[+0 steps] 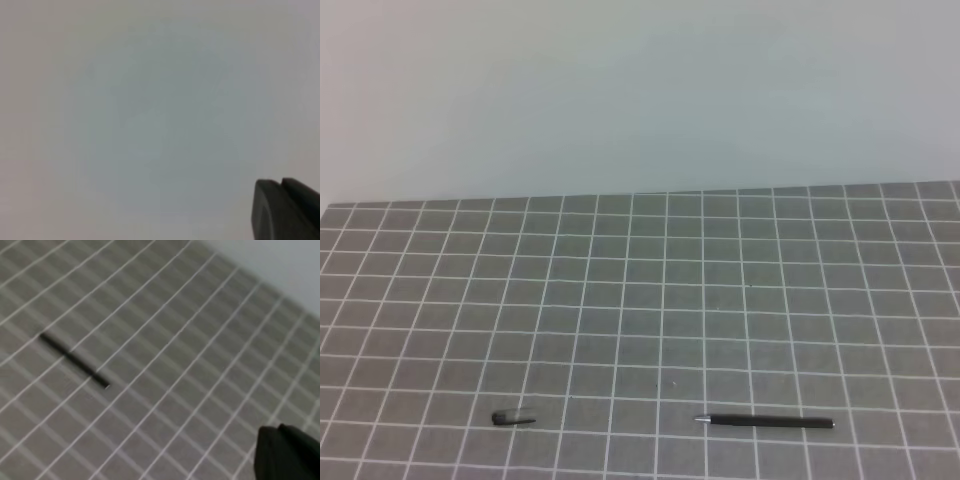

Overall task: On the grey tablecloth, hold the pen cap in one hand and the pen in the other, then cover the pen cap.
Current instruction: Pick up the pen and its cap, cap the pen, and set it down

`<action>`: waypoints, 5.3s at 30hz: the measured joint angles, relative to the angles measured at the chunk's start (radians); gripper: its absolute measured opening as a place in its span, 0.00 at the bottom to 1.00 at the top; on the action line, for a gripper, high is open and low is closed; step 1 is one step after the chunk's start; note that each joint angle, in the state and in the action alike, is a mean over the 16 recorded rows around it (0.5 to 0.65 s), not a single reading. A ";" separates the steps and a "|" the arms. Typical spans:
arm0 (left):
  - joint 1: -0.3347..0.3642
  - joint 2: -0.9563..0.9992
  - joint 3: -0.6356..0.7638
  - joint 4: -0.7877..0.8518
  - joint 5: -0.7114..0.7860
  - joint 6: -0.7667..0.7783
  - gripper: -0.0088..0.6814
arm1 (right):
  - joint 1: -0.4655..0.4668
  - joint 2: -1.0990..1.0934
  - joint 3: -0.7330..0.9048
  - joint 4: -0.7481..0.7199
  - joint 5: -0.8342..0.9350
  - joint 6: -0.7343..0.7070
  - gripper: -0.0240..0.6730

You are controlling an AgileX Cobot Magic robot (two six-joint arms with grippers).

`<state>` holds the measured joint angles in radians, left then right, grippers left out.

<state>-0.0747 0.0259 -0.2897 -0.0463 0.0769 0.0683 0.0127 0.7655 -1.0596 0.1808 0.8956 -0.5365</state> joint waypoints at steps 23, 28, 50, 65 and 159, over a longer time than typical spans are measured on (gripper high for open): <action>0.000 0.007 0.024 0.000 0.055 -0.006 0.01 | 0.361 0.798 -0.215 0.044 0.201 -0.529 0.04; 0.000 0.008 0.024 0.004 0.044 -0.006 0.01 | 0.431 0.914 -0.215 0.017 0.163 -0.561 0.12; 0.000 0.008 0.024 0.024 0.006 -0.006 0.01 | 0.462 1.129 -0.215 -0.012 0.102 -0.649 0.65; 0.000 0.008 0.024 0.027 0.009 -0.003 0.01 | 0.462 1.216 -0.215 -0.036 0.089 -0.661 0.58; -0.204 1.449 -0.866 -0.243 0.919 0.901 0.50 | 0.462 1.254 -0.215 -0.074 0.078 -0.692 0.03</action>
<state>-0.2784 1.4750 -1.1559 -0.2890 0.9957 0.9690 0.4750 2.0195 -1.2746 0.1071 0.9740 -1.2282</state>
